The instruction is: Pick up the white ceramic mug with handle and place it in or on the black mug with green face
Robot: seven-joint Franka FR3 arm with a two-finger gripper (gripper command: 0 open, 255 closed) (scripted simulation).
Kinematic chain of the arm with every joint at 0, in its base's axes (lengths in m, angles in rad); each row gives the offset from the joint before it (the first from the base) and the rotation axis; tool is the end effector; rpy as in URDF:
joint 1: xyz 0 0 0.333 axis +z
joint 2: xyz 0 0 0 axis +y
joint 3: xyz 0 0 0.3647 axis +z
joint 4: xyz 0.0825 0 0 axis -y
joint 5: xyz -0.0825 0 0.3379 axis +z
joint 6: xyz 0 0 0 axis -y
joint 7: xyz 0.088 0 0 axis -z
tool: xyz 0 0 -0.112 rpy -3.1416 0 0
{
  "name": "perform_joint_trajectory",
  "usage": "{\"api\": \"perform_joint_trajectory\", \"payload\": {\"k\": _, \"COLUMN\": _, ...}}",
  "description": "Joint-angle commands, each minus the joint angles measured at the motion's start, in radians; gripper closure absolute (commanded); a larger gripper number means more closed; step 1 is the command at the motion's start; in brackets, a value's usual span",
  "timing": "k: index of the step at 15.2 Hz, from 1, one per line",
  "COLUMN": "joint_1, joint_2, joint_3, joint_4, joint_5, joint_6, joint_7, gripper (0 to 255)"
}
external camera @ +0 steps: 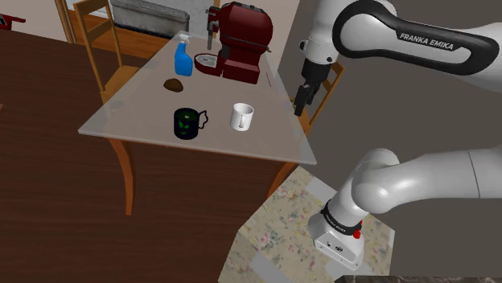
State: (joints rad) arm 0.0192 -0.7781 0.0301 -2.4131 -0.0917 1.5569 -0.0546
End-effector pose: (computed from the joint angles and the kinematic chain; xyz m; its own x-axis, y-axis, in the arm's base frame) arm 0.2244 0.0043 0.5934 0.9922 0.0917 -0.0842 0.1006 -0.9891 0.1080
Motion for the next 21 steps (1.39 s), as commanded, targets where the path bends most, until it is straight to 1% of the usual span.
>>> {"api": "perform_joint_trajectory", "payload": {"k": 1, "joint_1": 0.000, "joint_2": 0.000, "joint_3": 0.000, "joint_4": 0.000, "joint_5": 0.000, "joint_6": 0.000, "joint_7": 0.000, "gripper": 0}}
{"api": "perform_joint_trajectory", "payload": {"k": 6, "joint_1": -0.016, "joint_2": 0.141, "joint_3": -0.066, "joint_4": 0.006, "joint_5": -0.026, "joint_6": 0.159, "joint_7": -0.066, "gripper": 0}}
{"api": "perform_joint_trajectory", "payload": {"k": 12, "joint_1": -0.026, "joint_2": 0.341, "joint_3": -0.138, "joint_4": 0.061, "joint_5": -0.030, "joint_6": 0.329, "joint_7": -0.148, "gripper": 0}}
{"api": "perform_joint_trajectory", "payload": {"k": 17, "joint_1": -0.029, "joint_2": 0.523, "joint_3": -0.190, "joint_4": 0.146, "joint_5": -0.004, "joint_6": 0.444, "joint_7": -0.225, "gripper": 0}}
{"api": "perform_joint_trajectory", "payload": {"k": 21, "joint_1": -0.032, "joint_2": 0.676, "joint_3": -0.222, "joint_4": 0.239, "joint_5": 0.039, "joint_6": 0.514, "joint_7": -0.295, "gripper": 0}}
